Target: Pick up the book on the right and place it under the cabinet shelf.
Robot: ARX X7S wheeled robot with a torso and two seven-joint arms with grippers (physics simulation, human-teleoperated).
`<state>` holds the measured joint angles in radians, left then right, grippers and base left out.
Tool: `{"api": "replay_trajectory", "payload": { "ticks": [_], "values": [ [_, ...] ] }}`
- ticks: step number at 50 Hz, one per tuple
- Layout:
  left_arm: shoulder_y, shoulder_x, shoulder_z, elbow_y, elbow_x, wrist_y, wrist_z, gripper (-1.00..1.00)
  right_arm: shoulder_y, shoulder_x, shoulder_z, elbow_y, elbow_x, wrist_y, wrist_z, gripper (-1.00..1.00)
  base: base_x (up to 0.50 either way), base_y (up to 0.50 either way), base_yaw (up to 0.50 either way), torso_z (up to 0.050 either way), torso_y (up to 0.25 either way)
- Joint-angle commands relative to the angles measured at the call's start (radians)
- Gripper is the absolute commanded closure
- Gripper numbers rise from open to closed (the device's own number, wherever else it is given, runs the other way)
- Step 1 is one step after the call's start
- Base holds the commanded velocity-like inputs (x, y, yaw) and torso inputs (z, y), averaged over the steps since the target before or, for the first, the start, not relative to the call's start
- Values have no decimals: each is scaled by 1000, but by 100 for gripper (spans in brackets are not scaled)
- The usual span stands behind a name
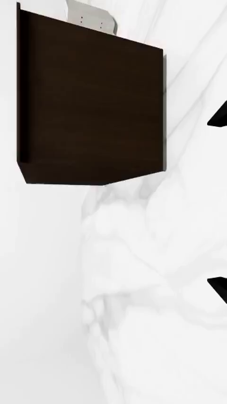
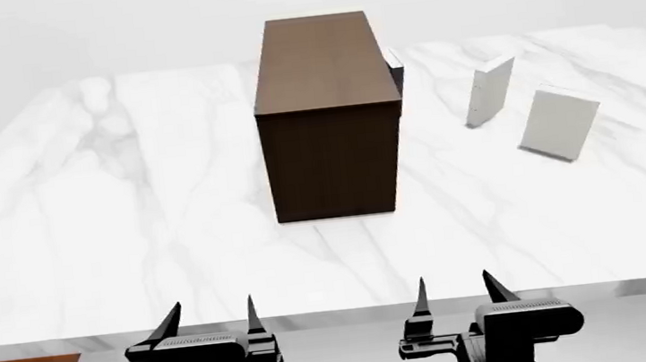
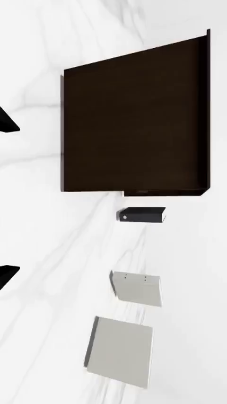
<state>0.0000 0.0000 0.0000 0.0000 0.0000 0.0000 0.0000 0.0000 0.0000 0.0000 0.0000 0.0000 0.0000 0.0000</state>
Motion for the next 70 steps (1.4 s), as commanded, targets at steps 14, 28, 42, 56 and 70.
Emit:
{"api": "replay_trajectory", "payload": {
  "ticks": [14, 28, 42, 56, 70],
  "values": [
    [-17, -53, 62, 42, -64, -41, -50, -100, 14, 57, -77, -73, 23, 74, 56, -100, 0, 0, 0, 0, 0],
    [-47, -84, 80, 225, -104, -196, -75, -100, 47, 97, -101, -272, 34, 245, 69, -100, 0, 0, 0, 0, 0],
    [-107, -100, 89, 303, -139, -293, -102, -100, 129, 130, -107, -399, 45, 377, 81, -100, 0, 0, 0, 0, 0],
    [-190, -120, 101, 390, -163, -397, -127, -100, 225, 160, -95, -522, 56, 522, 91, -100, 0, 0, 0, 0, 0],
    [-297, -145, 72, 470, -207, -531, -154, -100, 315, 191, -73, -630, 72, 666, 97, -100, 0, 0, 0, 0, 0]
  ]
}}
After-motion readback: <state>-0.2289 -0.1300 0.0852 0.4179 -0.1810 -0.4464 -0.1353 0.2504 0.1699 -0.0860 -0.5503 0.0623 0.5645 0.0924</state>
